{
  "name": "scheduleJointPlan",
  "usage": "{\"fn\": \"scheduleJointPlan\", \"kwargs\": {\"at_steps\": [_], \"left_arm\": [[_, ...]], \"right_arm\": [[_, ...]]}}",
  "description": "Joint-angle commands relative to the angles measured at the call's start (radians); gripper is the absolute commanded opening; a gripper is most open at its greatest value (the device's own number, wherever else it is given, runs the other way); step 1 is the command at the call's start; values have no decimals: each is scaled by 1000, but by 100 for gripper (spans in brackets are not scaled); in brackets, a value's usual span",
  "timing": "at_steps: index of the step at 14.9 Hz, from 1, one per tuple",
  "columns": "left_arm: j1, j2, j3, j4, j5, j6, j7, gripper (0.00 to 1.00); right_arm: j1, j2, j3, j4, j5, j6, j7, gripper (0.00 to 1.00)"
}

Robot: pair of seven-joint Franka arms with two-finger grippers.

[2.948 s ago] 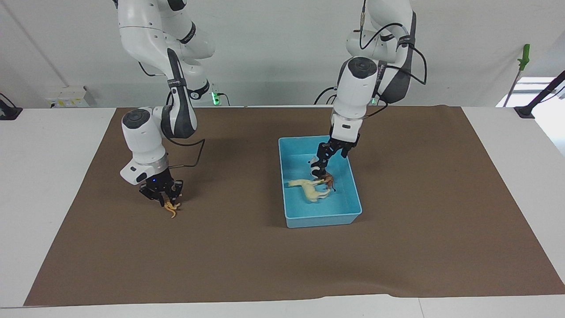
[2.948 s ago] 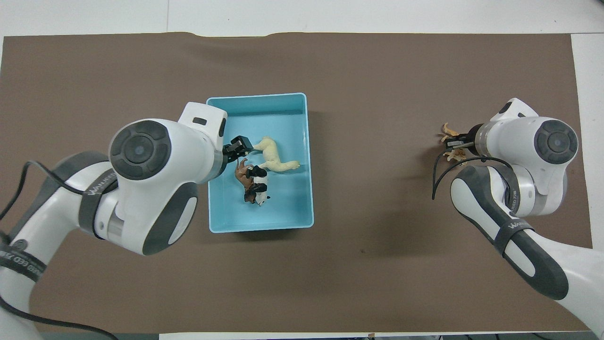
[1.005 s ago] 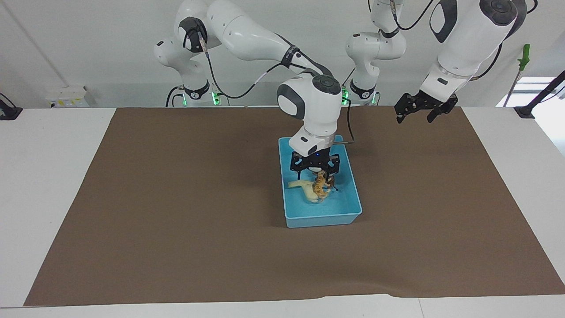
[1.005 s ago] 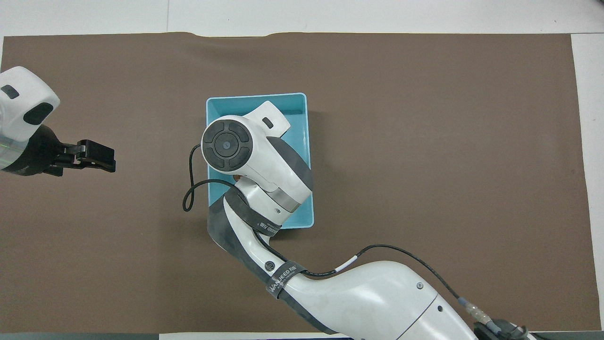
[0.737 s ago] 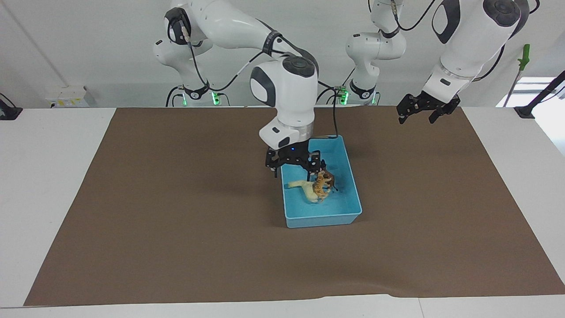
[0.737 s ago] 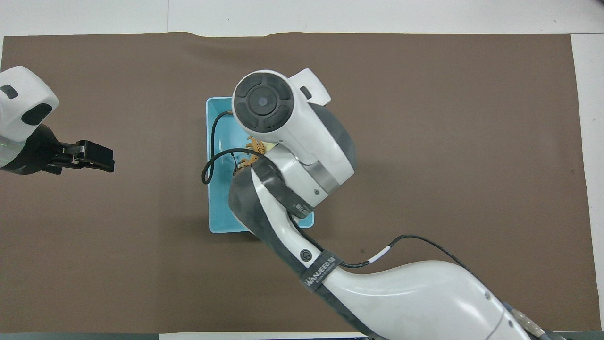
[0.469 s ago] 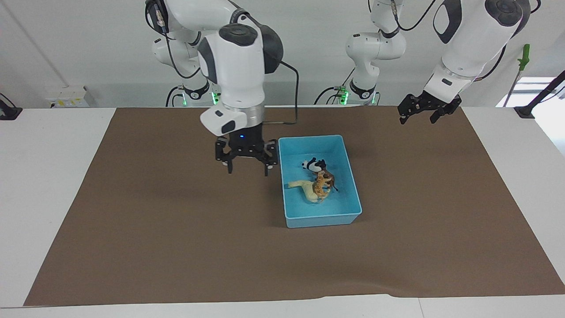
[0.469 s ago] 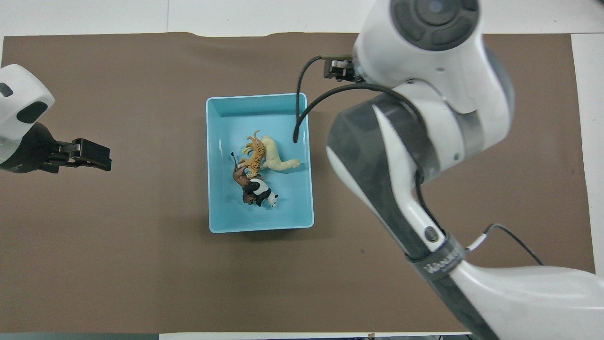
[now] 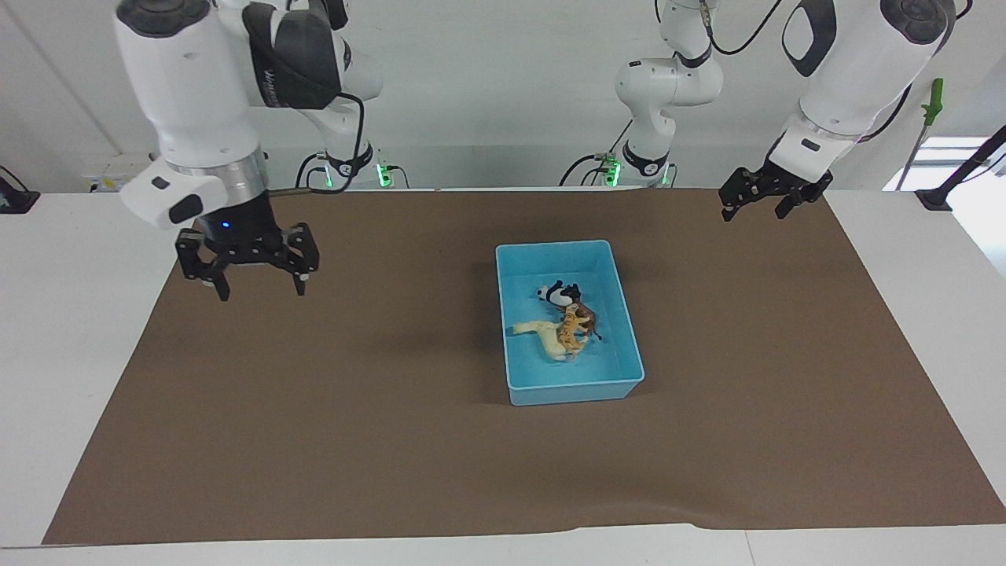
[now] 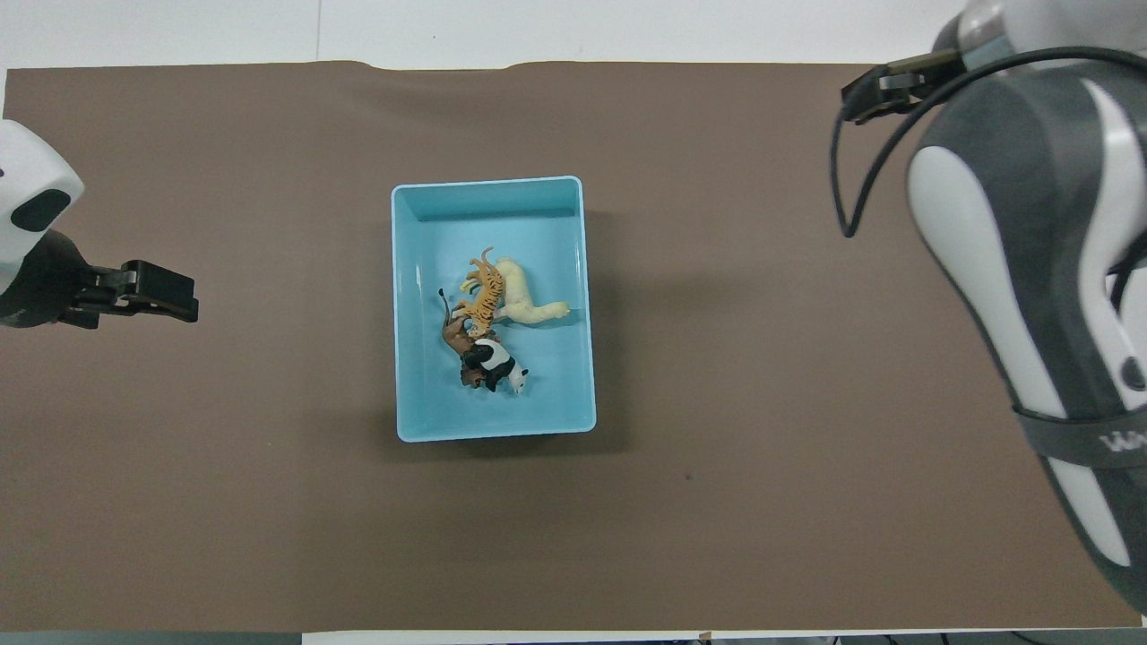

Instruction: Put all toys into storage box

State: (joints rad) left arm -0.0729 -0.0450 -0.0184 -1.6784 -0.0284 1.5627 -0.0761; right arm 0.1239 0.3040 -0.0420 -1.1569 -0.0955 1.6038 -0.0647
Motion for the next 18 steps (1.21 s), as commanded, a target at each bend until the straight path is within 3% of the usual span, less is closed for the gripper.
{"fn": "scheduleJointPlan", "kwargs": {"at_steps": [1, 4, 8, 11, 13, 18], "left_arm": [[12, 27, -11, 40, -5, 2, 12, 100], [16, 27, -9, 36, -4, 36, 13, 100], [16, 24, -6, 31, 2, 37, 12, 100], [16, 21, -8, 28, 18, 34, 12, 100], [16, 22, -8, 28, 16, 40, 12, 100], [15, 22, -8, 28, 16, 40, 6, 100]], "right_arm": [[-55, -104, 16, -63, 14, -88, -69, 100], [-93, -161, 10, -66, 14, -175, -69, 100], [-141, -264, 1, -194, 14, -232, -64, 100], [-182, -289, 14, -253, 23, -229, -63, 100], [-257, -292, 83, -253, 92, -228, -47, 100], [-270, -348, 97, -377, 92, -159, -35, 100]]}}
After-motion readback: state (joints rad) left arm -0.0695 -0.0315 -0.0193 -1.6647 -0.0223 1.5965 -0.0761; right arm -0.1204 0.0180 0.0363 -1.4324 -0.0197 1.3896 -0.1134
